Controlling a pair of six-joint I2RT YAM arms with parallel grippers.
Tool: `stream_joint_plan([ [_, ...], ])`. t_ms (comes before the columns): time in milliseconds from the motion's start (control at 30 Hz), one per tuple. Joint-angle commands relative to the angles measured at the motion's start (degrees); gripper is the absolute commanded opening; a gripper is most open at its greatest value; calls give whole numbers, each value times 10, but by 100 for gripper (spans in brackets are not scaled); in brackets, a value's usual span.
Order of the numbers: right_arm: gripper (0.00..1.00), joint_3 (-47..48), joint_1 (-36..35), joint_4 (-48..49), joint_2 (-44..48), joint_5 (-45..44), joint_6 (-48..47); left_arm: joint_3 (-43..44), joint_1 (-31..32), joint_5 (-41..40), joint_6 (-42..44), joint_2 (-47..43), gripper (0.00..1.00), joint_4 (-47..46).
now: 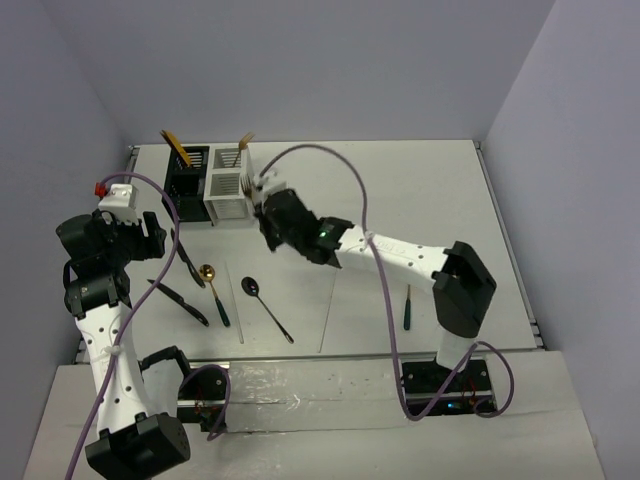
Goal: Sort the eating utensils into containers
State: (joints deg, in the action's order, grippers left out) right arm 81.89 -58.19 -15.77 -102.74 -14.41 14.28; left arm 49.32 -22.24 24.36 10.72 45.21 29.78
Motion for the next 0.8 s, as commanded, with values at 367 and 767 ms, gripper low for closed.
stream_joint_plan([
  [367, 0, 349, 121, 635, -299, -122, 96, 3, -6, -28, -12, 21, 73, -24],
  [767, 0, 615, 135, 577, -536, -163, 185, 1, -5, -12, -4, 37, 72, -30],
])
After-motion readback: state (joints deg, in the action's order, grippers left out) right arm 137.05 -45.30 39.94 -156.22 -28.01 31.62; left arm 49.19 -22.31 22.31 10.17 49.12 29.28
